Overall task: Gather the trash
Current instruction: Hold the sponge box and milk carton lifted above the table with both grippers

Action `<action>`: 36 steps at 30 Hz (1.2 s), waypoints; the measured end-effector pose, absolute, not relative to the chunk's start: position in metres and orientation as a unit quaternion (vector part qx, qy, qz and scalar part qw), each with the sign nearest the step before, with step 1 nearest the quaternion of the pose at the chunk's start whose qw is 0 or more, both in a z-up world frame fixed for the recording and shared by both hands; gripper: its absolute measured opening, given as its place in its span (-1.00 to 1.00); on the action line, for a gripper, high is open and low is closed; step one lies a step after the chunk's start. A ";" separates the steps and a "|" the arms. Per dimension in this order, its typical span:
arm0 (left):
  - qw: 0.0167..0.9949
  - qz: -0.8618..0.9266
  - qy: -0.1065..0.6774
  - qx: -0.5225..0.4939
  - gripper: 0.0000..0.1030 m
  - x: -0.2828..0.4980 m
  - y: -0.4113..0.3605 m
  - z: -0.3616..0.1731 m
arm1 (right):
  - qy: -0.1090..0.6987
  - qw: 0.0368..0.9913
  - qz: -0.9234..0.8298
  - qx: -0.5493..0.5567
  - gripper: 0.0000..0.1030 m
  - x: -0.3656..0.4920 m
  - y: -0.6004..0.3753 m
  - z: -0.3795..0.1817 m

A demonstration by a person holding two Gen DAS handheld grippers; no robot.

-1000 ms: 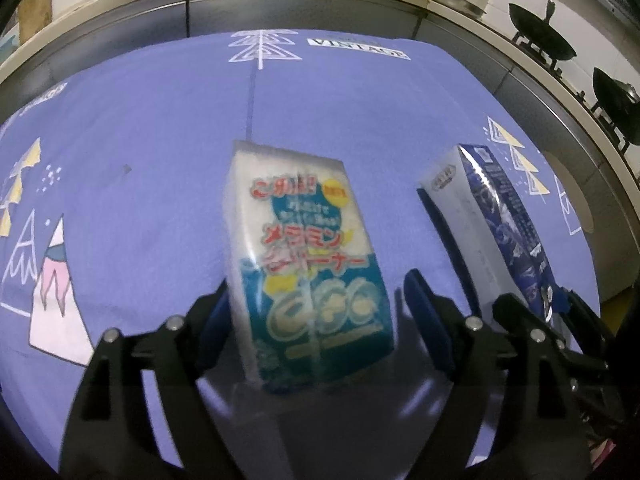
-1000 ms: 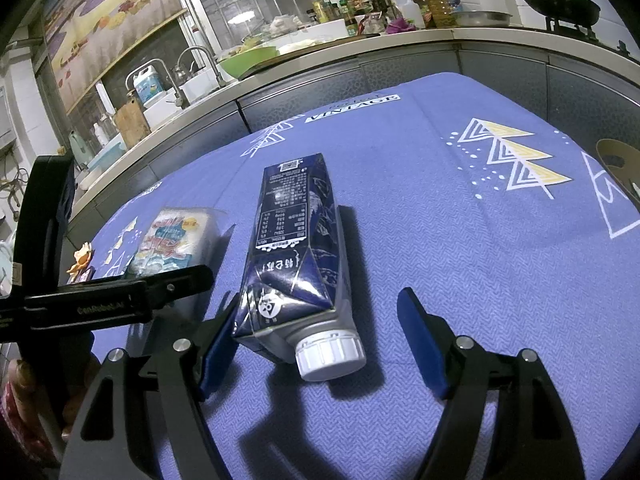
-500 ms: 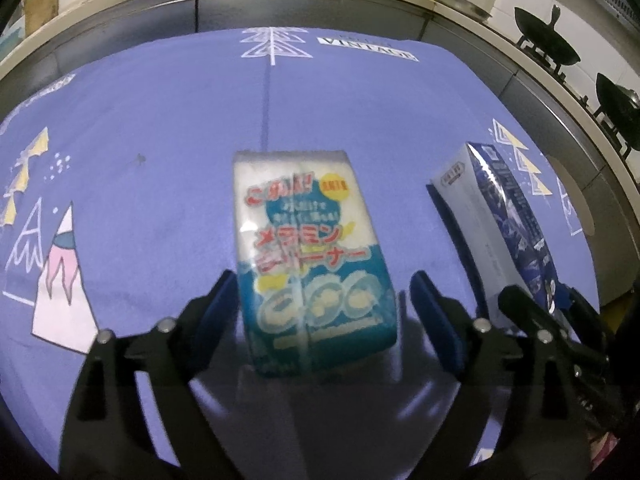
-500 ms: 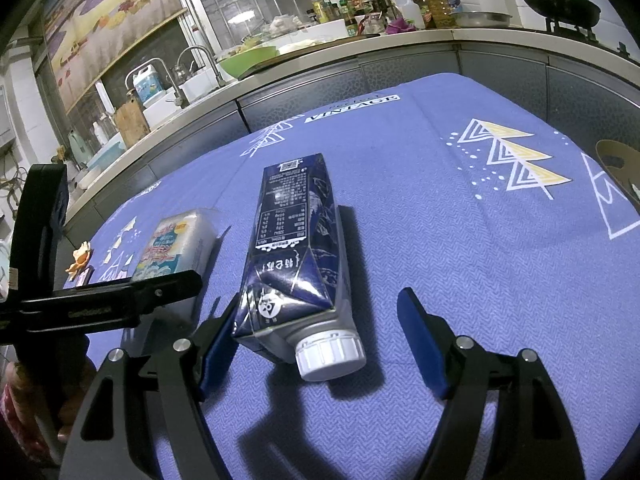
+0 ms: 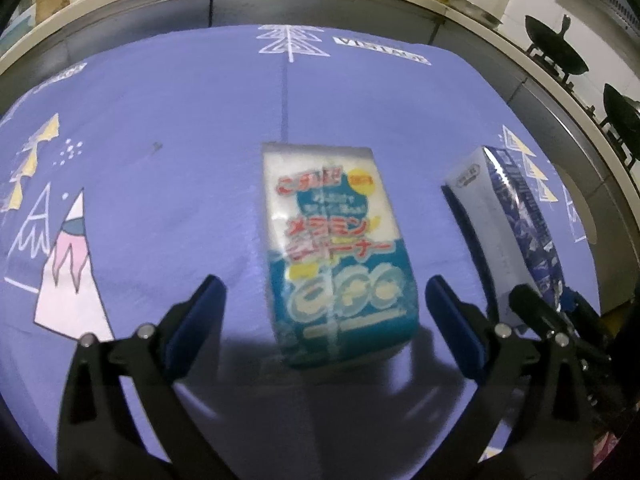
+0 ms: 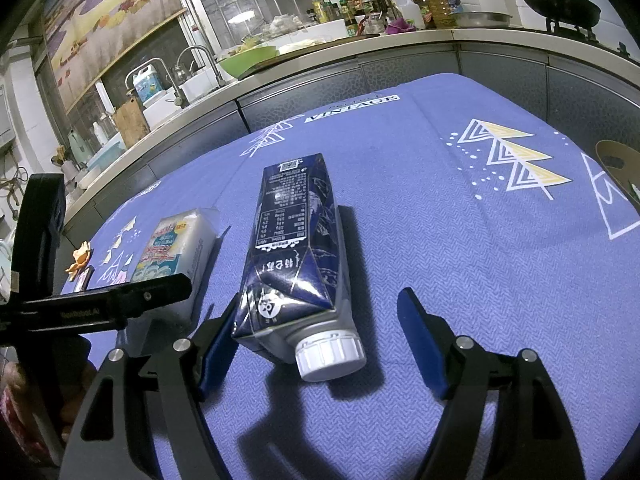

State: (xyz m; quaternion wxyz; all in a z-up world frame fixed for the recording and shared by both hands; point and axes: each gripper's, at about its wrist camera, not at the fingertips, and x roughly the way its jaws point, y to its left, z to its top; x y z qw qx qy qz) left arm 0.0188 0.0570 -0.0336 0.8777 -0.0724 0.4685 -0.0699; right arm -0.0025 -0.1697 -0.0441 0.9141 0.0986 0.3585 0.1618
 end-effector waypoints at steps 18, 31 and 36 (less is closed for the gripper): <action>0.881 -0.057 0.468 -0.047 0.88 0.019 0.054 -0.037 | 0.358 0.914 0.162 0.099 0.40 -0.002 -0.170 -0.044; 0.878 -0.048 0.476 -0.019 0.88 0.014 0.047 -0.039 | 0.358 0.914 0.161 0.101 0.40 -0.001 -0.171 -0.043; 0.881 -0.057 0.468 -0.040 0.88 0.009 0.053 -0.038 | 0.358 0.914 0.161 0.100 0.40 -0.001 -0.171 -0.043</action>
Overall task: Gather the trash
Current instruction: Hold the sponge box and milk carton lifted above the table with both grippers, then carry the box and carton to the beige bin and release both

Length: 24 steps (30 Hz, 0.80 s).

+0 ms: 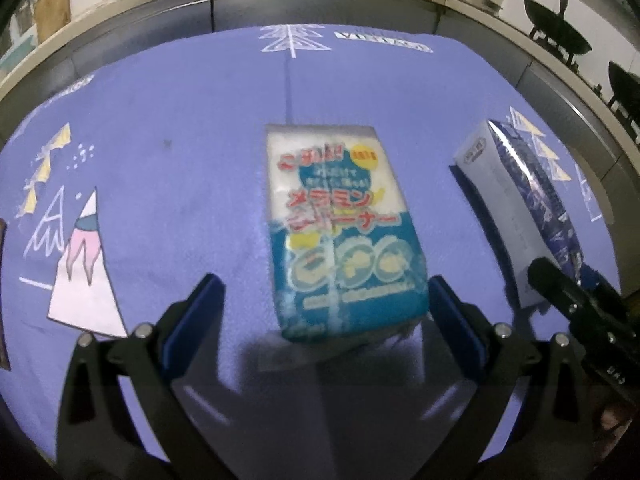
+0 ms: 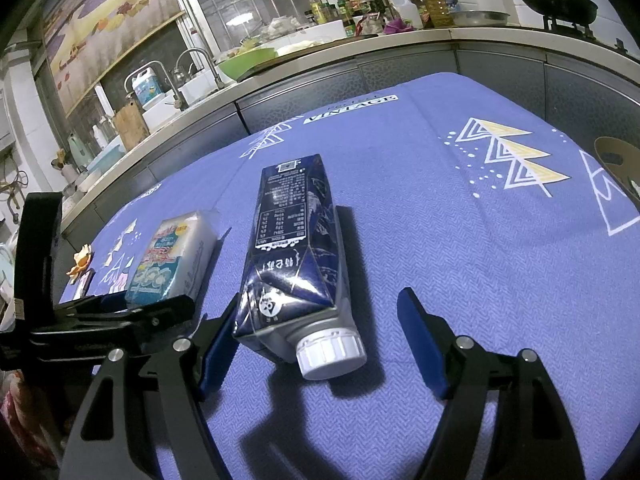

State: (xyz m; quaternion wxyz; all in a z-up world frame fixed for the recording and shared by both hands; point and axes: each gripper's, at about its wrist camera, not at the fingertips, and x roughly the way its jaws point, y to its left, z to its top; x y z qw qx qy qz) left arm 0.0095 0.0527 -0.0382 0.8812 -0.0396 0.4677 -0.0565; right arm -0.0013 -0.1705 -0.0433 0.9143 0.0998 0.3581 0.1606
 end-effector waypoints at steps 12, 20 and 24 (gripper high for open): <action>0.873 -0.083 0.471 -0.089 0.88 0.009 0.066 -0.034 | 0.360 0.918 0.140 0.089 0.40 -0.007 -0.167 -0.042; 0.867 -0.096 0.482 -0.081 0.30 0.014 0.057 -0.029 | 0.354 0.922 0.134 0.077 0.40 -0.013 -0.166 -0.040; 0.860 -0.110 0.491 -0.084 0.18 0.021 0.048 -0.026 | 0.363 0.912 0.174 0.079 0.00 -0.007 -0.165 -0.041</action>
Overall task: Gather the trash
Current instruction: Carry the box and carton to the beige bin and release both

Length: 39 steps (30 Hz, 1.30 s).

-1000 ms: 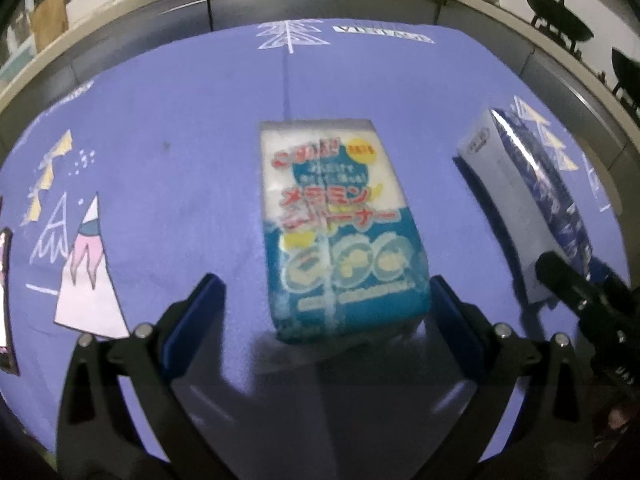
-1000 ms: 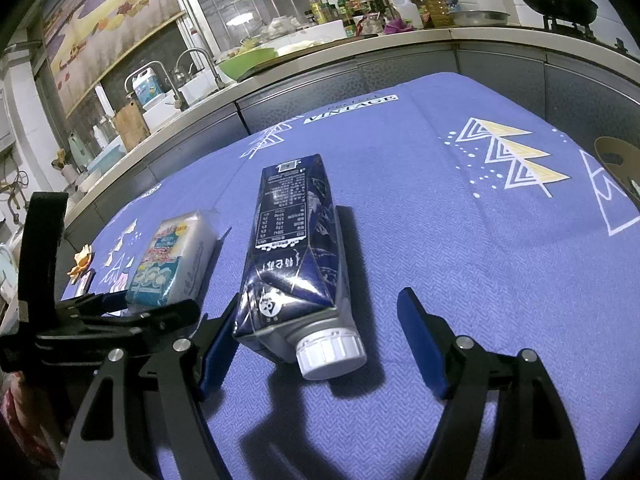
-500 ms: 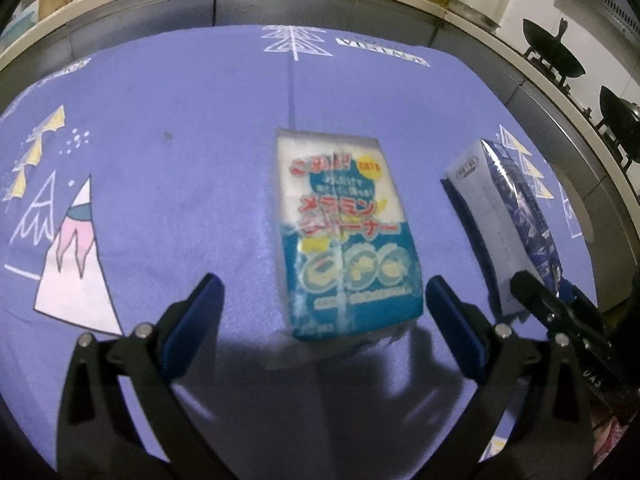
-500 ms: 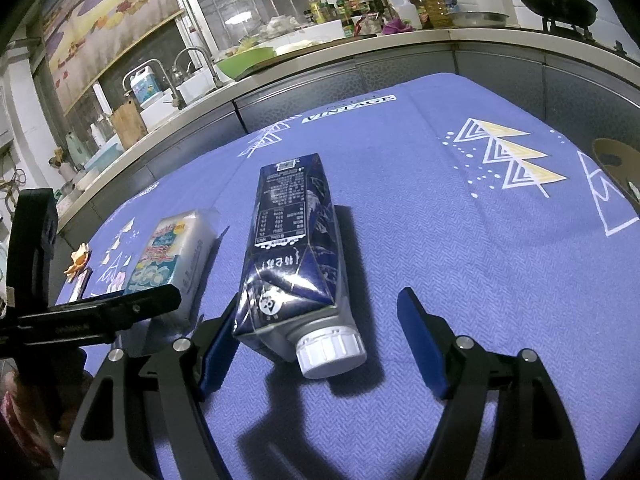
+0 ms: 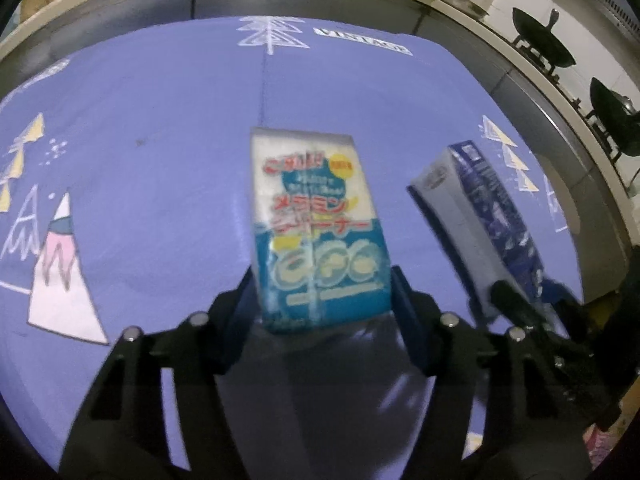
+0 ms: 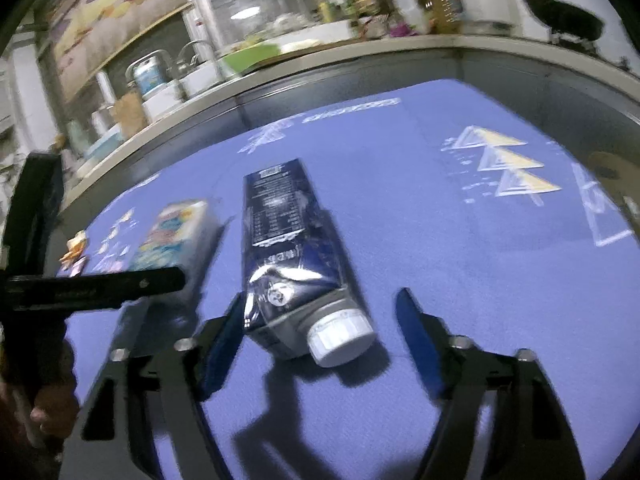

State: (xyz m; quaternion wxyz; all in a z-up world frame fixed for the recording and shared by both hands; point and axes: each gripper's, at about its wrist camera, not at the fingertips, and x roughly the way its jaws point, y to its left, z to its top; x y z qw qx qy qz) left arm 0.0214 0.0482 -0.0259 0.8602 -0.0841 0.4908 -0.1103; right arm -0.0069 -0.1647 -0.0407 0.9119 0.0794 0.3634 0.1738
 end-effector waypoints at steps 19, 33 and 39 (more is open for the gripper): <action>0.838 -0.333 0.430 0.042 0.17 0.076 -0.217 0.043 | 0.223 0.945 0.034 0.238 -0.12 -0.024 -0.351 -0.007; 0.790 -0.412 0.447 0.075 0.21 0.158 -0.413 0.039 | 0.144 0.945 -0.114 0.271 -0.12 -0.015 -0.525 0.004; 0.773 -0.352 0.516 0.109 0.43 0.197 -0.462 -0.021 | 0.214 0.917 -0.167 0.293 0.15 0.031 -0.574 -0.046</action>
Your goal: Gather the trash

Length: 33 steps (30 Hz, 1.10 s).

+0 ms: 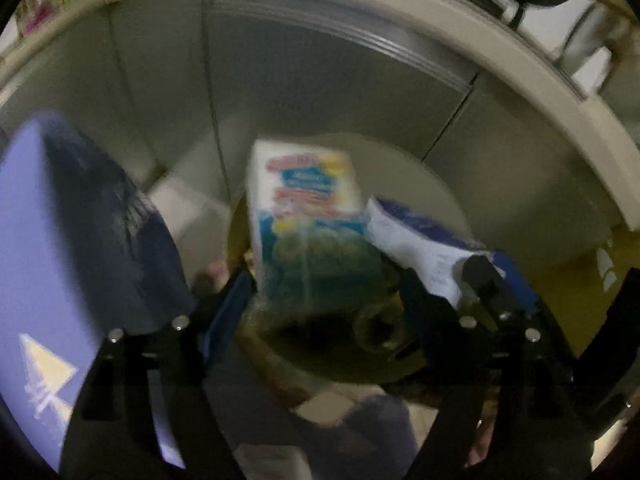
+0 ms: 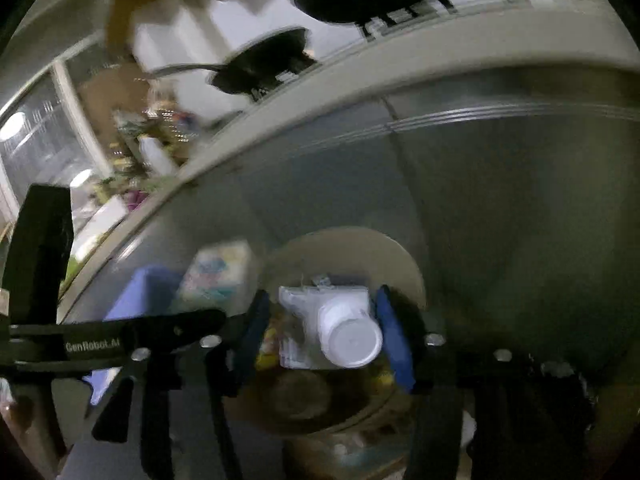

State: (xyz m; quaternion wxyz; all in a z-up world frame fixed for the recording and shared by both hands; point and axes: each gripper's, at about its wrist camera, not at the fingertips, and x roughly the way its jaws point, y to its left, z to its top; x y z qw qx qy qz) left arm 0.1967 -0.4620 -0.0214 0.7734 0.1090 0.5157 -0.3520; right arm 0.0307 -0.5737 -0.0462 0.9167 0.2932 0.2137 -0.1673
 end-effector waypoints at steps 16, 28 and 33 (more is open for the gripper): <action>0.817 -0.344 0.454 0.089 0.44 0.115 -0.337 0.021 | 0.181 0.908 -0.106 0.361 0.32 -0.063 -0.513 -0.031; 0.865 -0.257 0.401 0.158 0.88 0.036 -0.242 0.041 | 0.212 0.910 -0.055 0.351 0.33 -0.091 -0.416 0.007; 0.882 -0.245 0.377 0.145 0.88 0.017 -0.198 0.059 | 0.227 0.904 -0.063 0.356 0.41 -0.100 -0.384 0.017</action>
